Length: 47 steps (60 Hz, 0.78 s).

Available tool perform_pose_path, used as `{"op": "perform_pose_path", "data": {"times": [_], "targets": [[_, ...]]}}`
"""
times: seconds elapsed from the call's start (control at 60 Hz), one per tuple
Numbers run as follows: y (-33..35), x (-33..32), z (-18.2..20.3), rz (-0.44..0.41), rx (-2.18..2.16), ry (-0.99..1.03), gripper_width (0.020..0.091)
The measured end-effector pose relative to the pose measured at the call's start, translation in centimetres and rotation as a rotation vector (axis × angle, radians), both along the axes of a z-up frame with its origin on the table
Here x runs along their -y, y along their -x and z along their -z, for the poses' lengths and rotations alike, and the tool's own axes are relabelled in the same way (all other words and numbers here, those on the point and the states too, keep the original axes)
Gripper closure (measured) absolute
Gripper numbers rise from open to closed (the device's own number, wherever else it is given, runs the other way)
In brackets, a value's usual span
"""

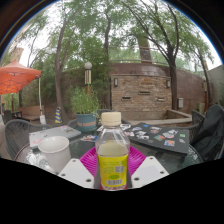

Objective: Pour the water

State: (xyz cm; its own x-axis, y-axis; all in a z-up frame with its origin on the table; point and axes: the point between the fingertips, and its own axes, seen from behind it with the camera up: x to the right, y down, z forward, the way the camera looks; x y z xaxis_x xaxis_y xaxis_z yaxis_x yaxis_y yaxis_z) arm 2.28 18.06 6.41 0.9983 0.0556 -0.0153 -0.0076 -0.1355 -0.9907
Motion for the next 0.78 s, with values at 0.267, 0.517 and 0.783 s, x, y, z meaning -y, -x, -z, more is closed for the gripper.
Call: {"op": "perform_pose_path", "data": {"times": [0.267,0.517,0.783], "targets": [[0.1,3.9,-0.4,-0.002,0.016,0.052,0.0274],[-0.9,15.8,-6.6,0.075,0.061,0.06,0.0278],[0.8,31.8,-11.1,0.078,-0.055,0.09,0.0279]]}}
